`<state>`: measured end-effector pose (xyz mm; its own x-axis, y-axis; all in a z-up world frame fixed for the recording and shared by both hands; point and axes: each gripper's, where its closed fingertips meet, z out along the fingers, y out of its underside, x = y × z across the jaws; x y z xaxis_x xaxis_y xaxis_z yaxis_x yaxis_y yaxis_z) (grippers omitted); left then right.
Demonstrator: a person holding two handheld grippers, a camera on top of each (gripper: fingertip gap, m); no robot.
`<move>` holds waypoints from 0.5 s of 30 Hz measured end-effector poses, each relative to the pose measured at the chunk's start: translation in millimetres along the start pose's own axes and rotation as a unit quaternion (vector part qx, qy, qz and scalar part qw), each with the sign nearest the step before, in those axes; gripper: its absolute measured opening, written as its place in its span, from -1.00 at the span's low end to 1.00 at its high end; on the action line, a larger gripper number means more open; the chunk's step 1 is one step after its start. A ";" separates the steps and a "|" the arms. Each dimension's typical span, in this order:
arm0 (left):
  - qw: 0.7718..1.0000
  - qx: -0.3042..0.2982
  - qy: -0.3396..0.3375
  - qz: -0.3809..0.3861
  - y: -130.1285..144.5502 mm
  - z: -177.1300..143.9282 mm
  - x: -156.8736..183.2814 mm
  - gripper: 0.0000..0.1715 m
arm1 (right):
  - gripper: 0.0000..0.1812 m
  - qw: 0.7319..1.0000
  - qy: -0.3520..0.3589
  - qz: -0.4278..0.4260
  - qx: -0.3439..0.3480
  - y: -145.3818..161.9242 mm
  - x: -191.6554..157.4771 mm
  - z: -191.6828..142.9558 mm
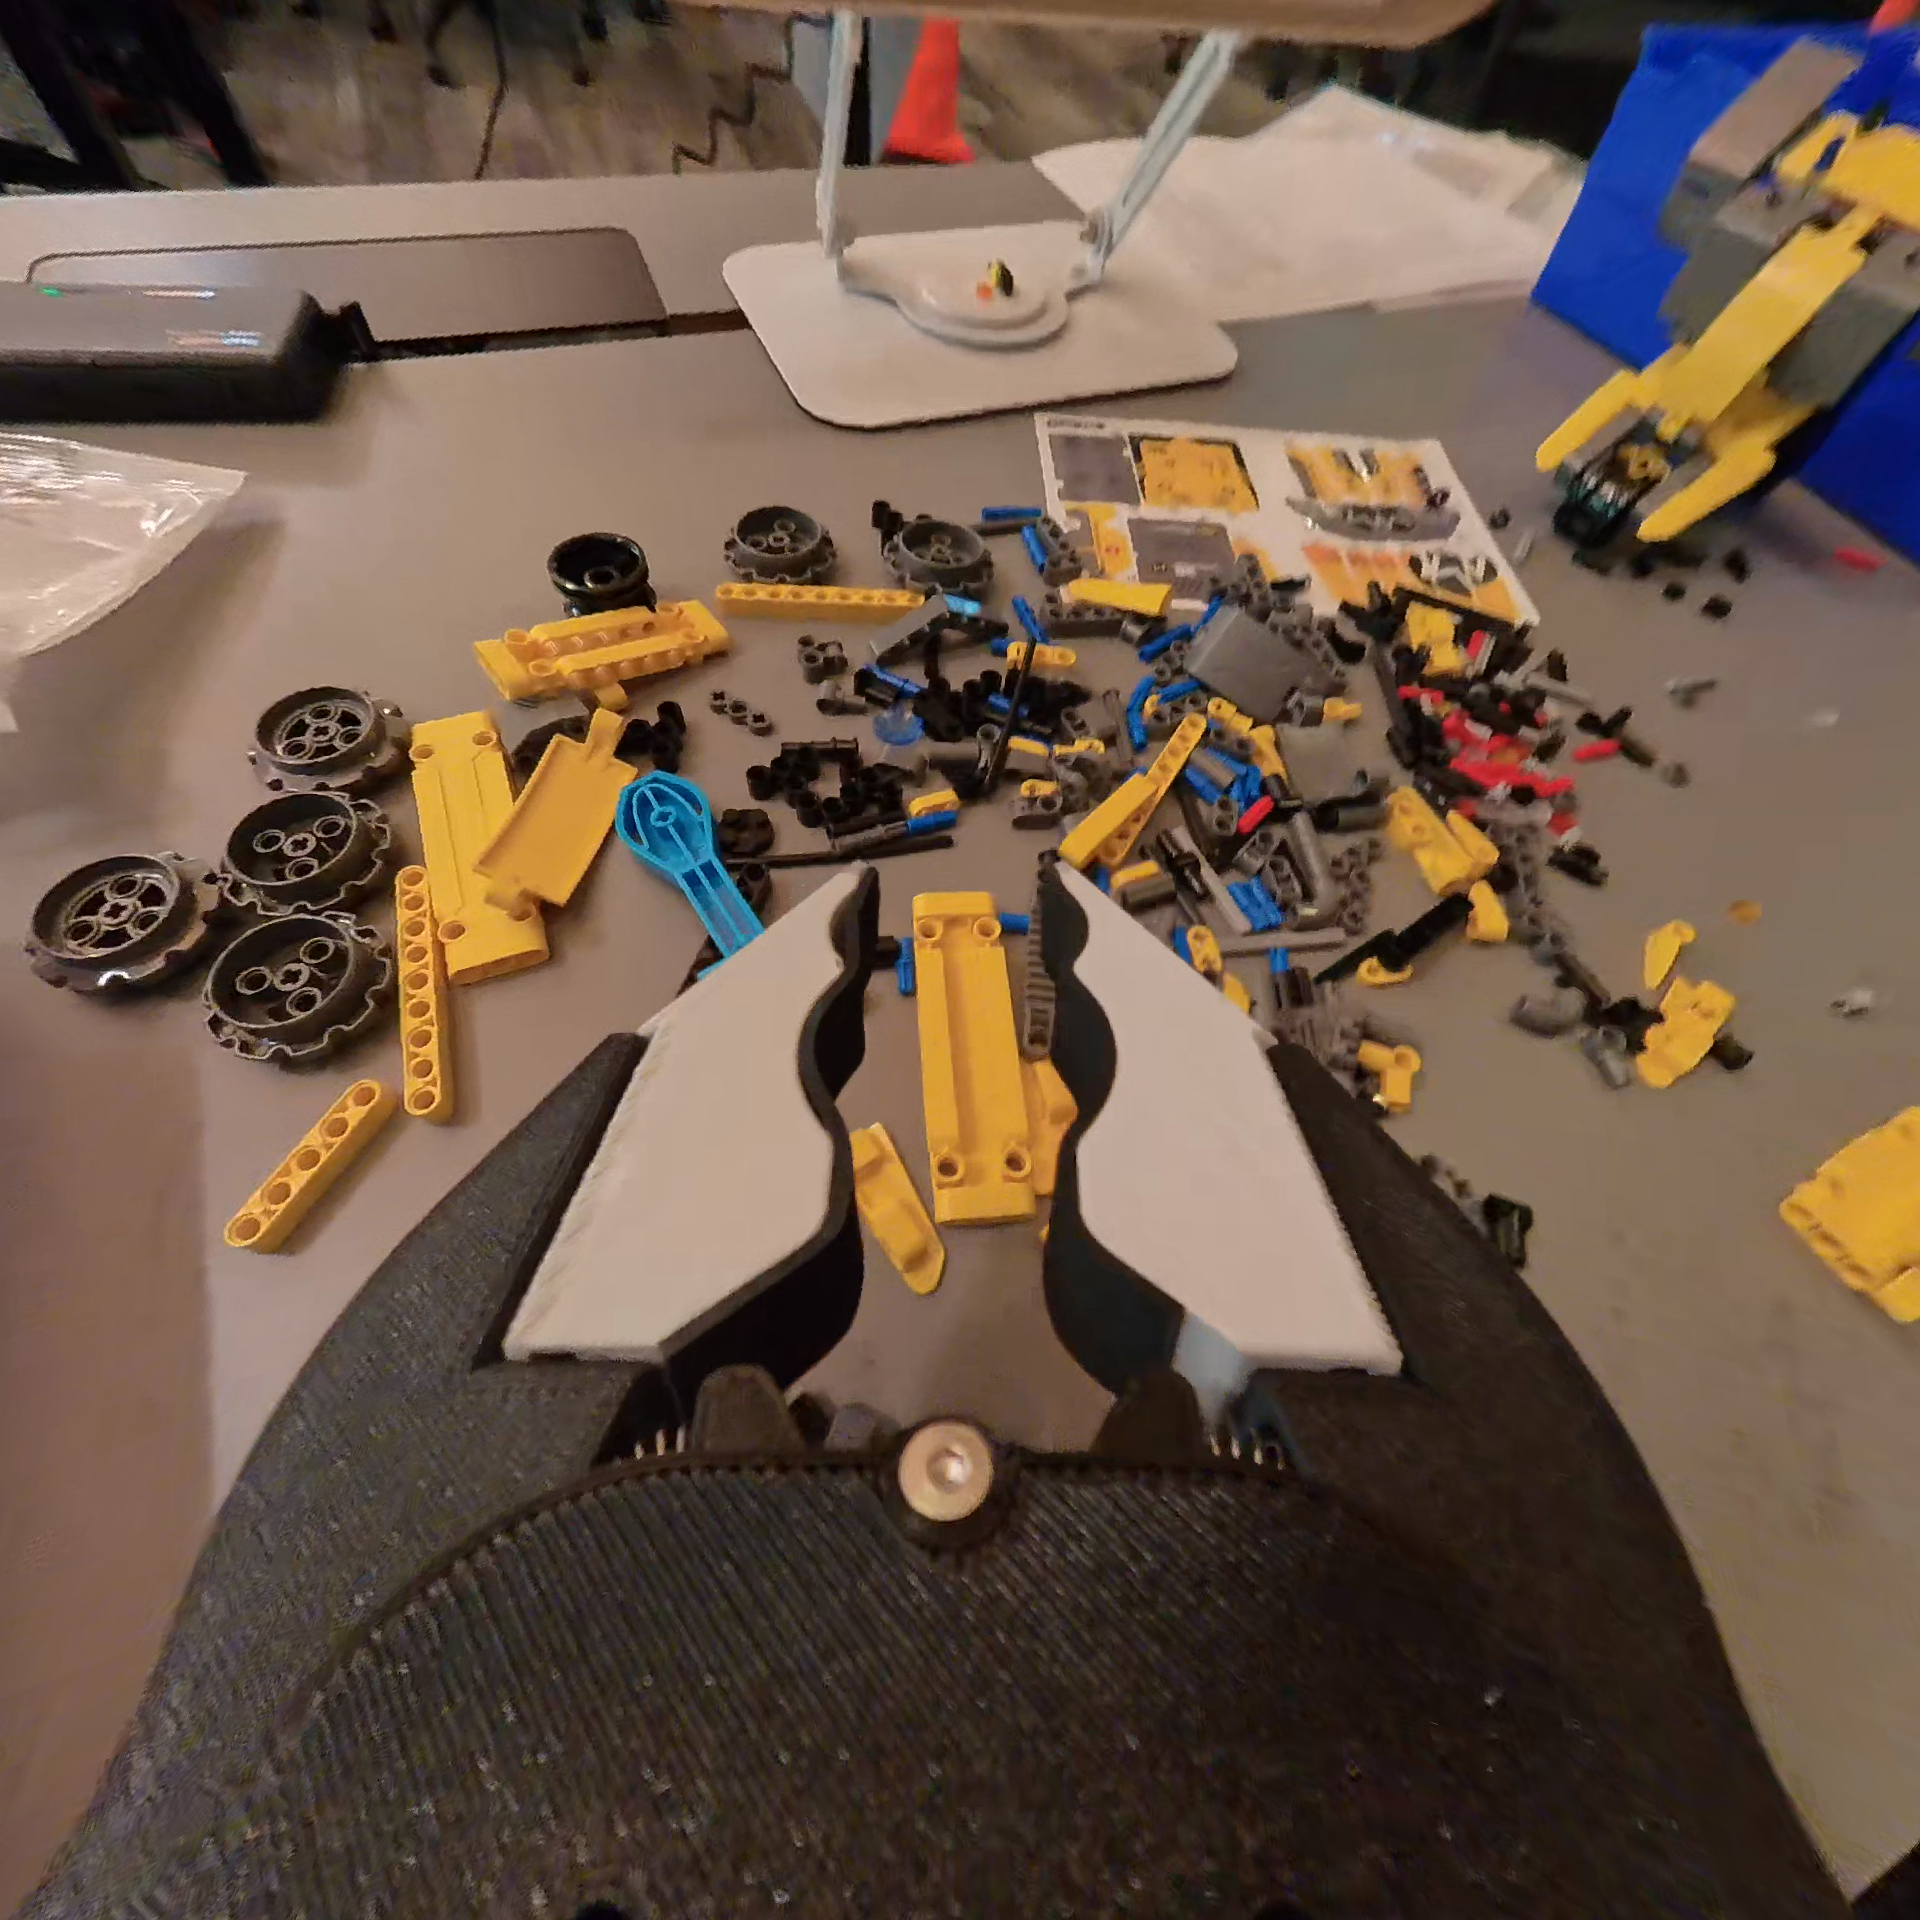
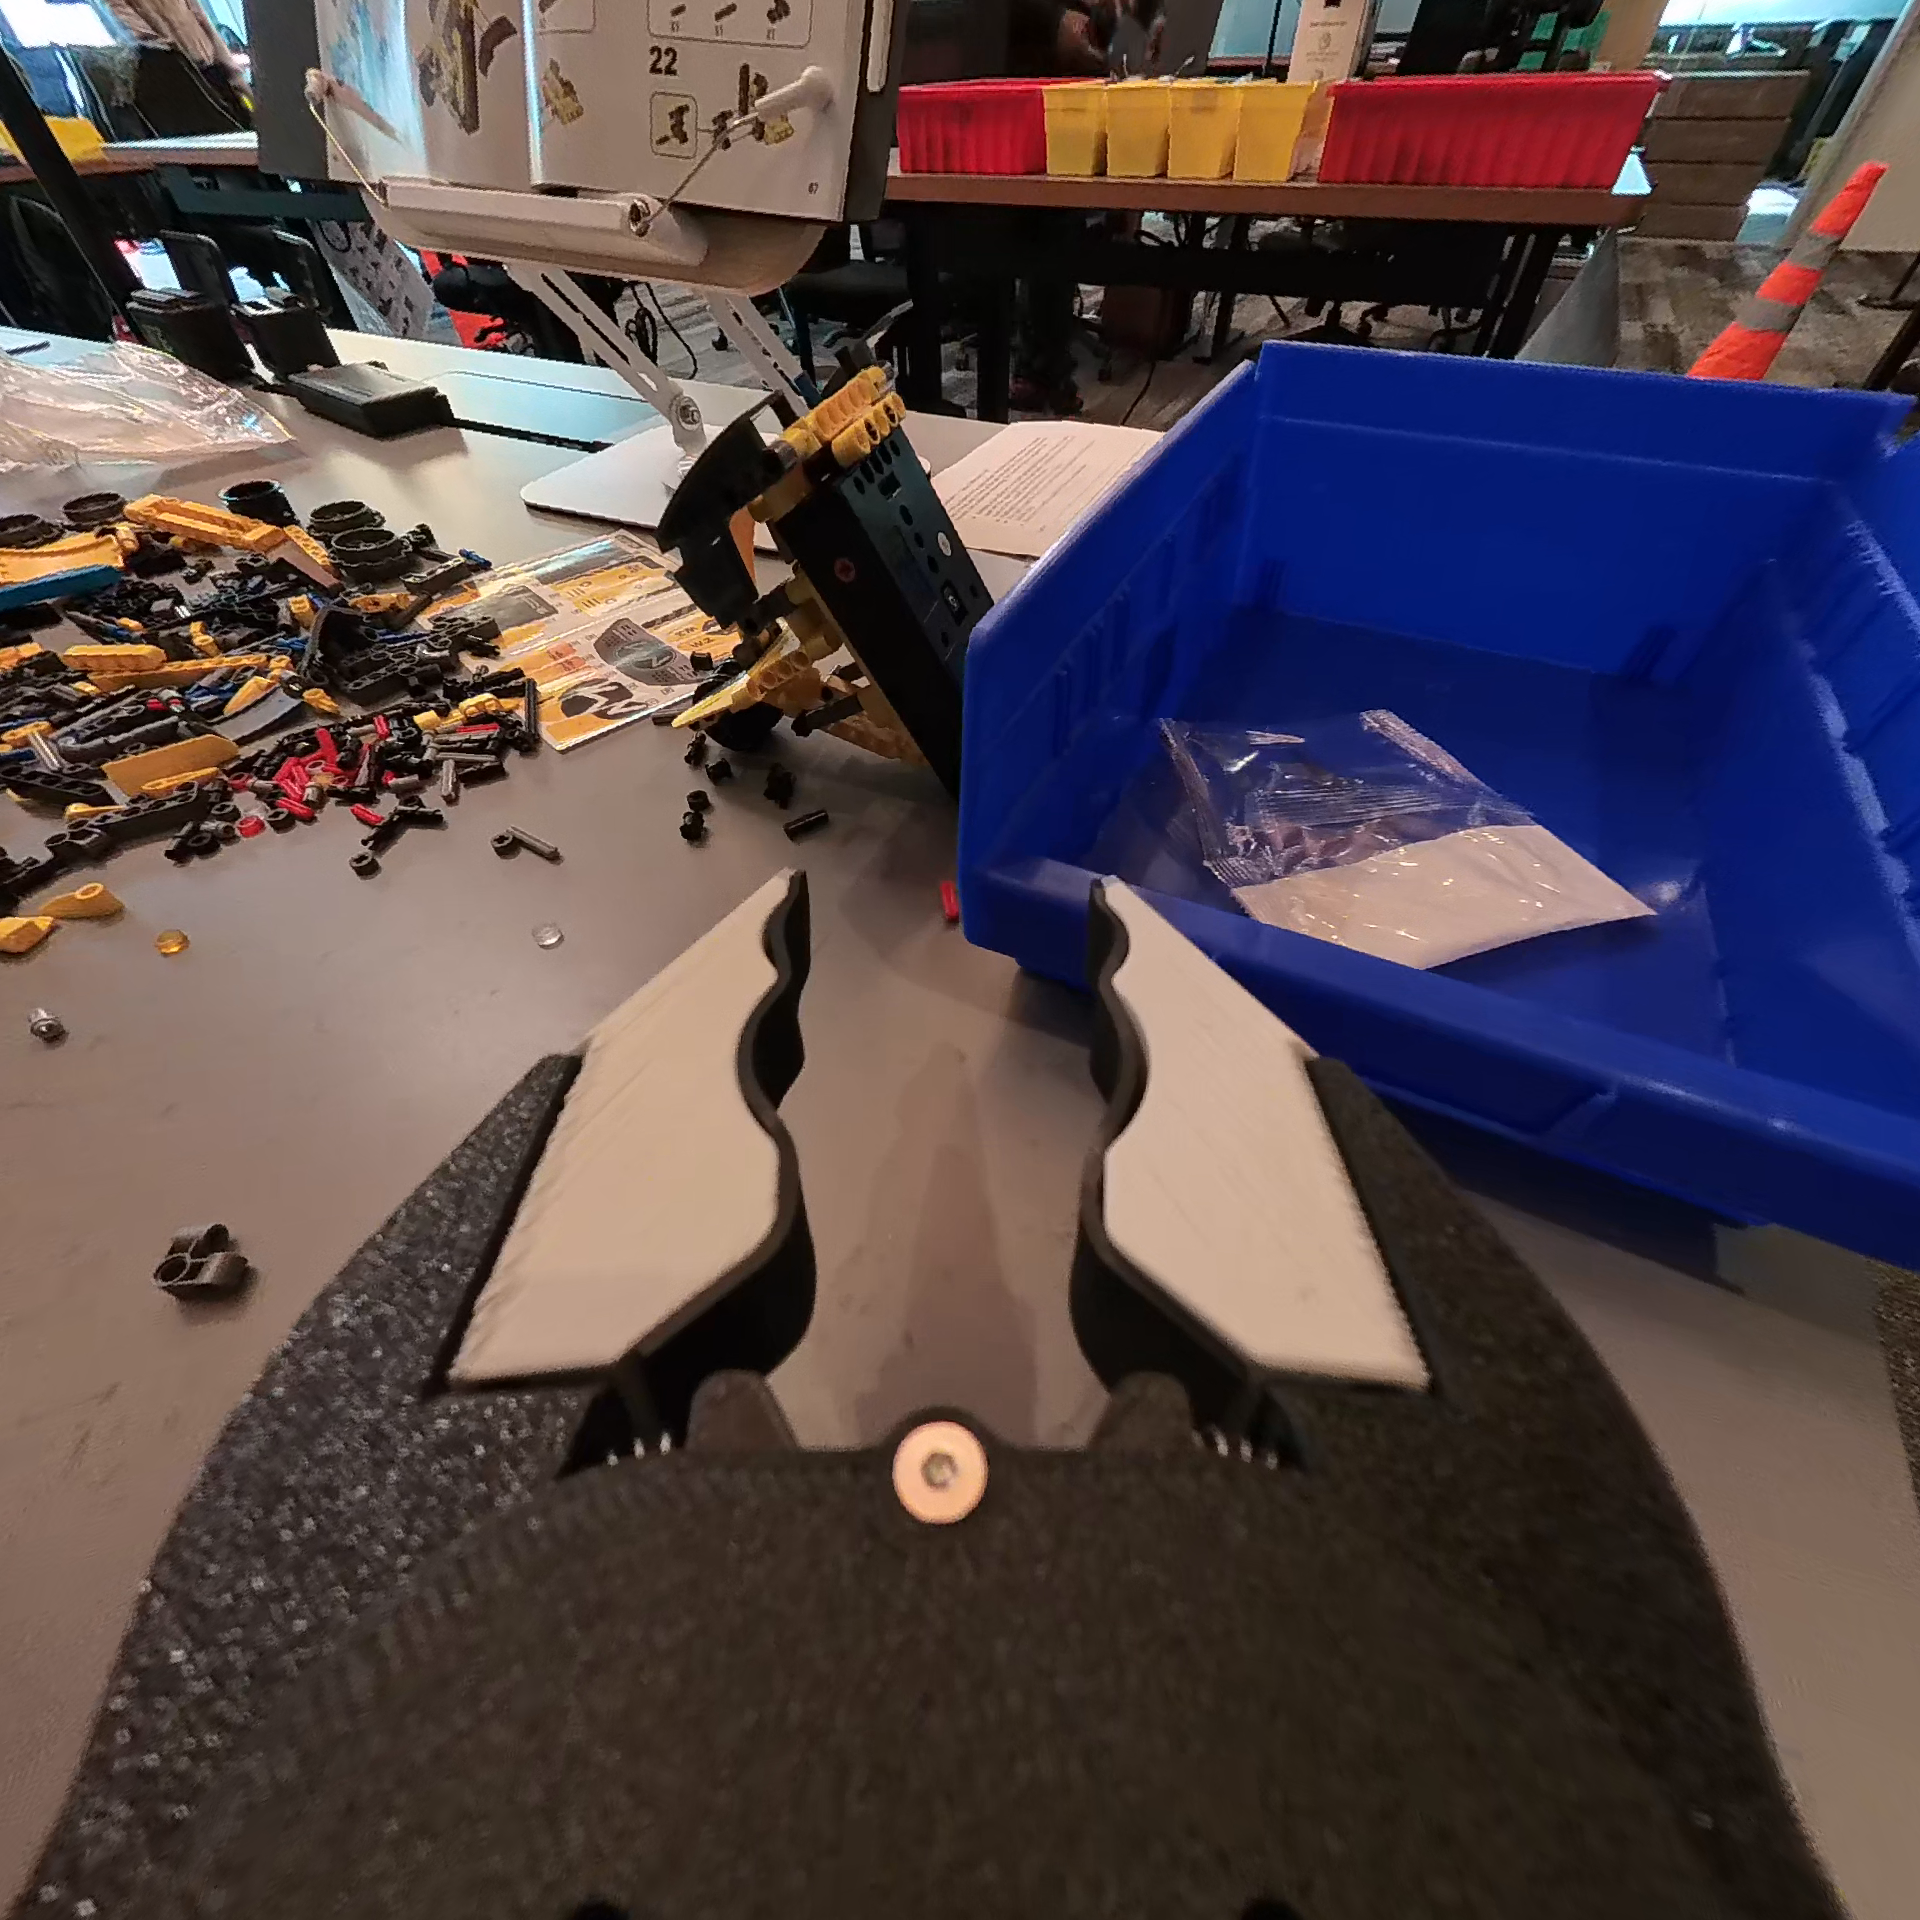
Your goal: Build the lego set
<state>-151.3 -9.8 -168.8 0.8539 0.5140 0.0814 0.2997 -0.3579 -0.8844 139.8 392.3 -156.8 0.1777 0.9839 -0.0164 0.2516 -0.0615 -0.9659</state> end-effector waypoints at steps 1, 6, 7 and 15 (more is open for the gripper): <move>1.000 -0.011 -0.003 0.011 3.1 -0.4 -0.7 -0.68 | -0.41 1.000 0.000 0.000 -0.001 0.1 -0.1 0.2; 0.997 -0.063 0.012 0.037 17.4 -6.9 1.3 -0.70 | -0.41 1.000 0.000 -0.001 -0.002 0.4 -0.4 0.4; 0.997 -0.065 0.017 0.035 18.0 -8.2 1.8 -0.70 | -0.41 1.000 -0.001 -0.002 -0.002 0.4 -0.5 0.5; 0.997 -0.069 -0.019 0.029 20.7 -8.8 -16.2 -0.69 | -0.41 1.000 0.001 -0.005 -0.005 1.2 -1.0 1.1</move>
<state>-155.2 -32.4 -184.4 0.8562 0.5166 0.0118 0.3075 -0.4910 -0.8151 138.9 391.4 -158.2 0.1761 0.9844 -0.0061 0.2621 -0.0528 -0.9636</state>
